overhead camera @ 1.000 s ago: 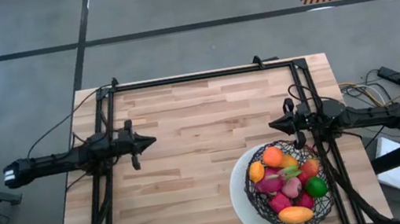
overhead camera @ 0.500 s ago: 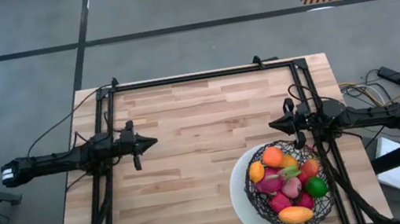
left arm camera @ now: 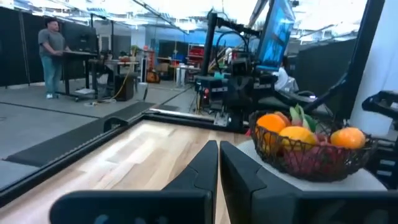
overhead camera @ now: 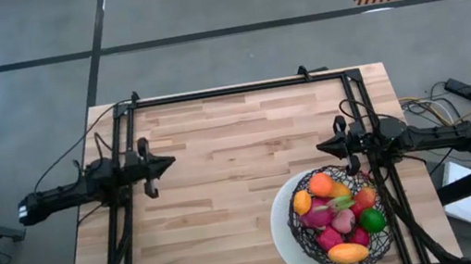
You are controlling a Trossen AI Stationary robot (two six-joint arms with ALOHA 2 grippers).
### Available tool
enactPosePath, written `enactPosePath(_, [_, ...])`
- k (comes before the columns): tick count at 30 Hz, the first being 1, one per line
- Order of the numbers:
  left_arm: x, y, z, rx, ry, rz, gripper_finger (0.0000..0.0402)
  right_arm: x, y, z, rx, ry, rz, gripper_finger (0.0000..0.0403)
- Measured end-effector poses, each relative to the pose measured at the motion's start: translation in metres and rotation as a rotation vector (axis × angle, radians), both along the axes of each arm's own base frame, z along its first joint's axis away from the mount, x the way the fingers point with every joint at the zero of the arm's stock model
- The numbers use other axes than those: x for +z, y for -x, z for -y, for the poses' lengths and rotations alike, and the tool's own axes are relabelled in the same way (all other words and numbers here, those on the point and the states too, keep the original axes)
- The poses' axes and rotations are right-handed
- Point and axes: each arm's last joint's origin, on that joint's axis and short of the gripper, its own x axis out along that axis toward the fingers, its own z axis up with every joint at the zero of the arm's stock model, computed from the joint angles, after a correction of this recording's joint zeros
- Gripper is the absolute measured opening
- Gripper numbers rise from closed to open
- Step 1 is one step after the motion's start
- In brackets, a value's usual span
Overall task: Build produce basket
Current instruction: Return to Home Position
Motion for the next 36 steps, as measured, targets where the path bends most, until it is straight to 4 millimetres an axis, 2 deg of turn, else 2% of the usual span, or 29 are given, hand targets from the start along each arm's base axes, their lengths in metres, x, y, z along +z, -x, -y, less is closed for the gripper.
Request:
enactPosePath(14, [0.0028,0.0003,0.0001,-0.001,-0.004,0.029,0.0,0.0001,0.0,0.0,-0.001,0.0,0.002,0.0009])
enactPosePath(36, [-0.0024,-0.004,-0.0004,-0.001,0.004,-0.035,0.0,0.0002,0.0,0.0,-0.001,0.0,0.002,0.0009])
